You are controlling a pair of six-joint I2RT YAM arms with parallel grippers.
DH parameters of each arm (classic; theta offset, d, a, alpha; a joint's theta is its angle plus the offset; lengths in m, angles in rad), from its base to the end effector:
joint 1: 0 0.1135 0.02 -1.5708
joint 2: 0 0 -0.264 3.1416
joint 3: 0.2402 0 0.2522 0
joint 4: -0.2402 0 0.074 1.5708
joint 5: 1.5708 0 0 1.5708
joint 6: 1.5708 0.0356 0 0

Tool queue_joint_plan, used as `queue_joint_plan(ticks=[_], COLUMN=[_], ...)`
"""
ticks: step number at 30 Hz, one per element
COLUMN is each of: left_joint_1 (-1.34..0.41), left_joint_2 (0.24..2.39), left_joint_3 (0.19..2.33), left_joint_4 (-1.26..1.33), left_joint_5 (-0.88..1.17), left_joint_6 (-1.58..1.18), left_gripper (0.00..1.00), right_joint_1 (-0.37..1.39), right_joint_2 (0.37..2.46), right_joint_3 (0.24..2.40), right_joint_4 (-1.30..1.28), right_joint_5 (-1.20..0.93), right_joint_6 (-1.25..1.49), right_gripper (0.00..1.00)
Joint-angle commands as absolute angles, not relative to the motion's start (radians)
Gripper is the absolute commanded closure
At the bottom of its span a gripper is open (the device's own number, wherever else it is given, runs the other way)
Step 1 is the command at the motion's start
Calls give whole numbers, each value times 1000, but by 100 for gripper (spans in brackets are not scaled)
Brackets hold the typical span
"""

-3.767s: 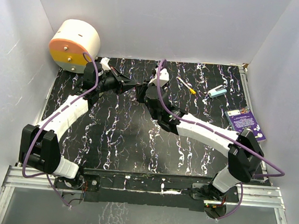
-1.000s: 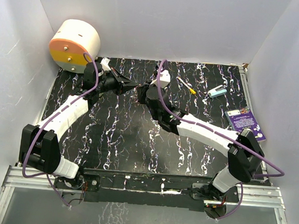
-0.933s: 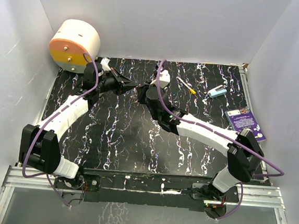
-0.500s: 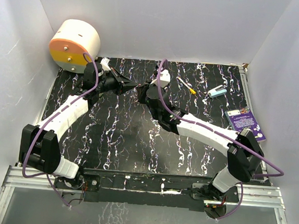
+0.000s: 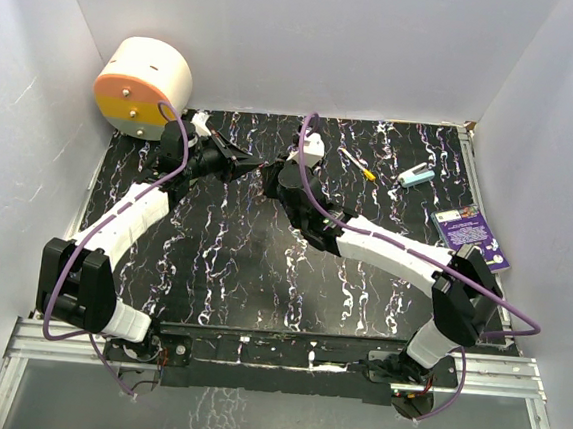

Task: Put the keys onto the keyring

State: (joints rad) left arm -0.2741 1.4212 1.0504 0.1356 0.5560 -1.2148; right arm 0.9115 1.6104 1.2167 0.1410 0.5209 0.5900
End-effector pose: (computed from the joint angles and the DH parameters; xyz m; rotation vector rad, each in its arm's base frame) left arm 0.3146 -0.1080 0.3174 -0.5082 1.9991 -1.4977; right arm 0.2475 0.2905 0.3125 0.0783 1.8280 0.5977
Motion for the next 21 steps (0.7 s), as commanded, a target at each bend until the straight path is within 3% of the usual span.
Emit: queue_joint_plan(ticks=[1, 21], left_joint_1=[-292, -299], left_joint_2=[1375, 1374], left_joint_3=[1042, 1031], left_joint_4=[167, 215], left_joint_5=[624, 644], left_joint_6=[-1209, -1205], left_gripper=[100, 100], right_joint_1=[918, 920], right_joint_2=[1601, 1603], right_joint_3=[1278, 1290], right_joint_4=[242, 237], right_joint_5=[495, 491], right_joint_6=[614, 609], right_gripper=[92, 92])
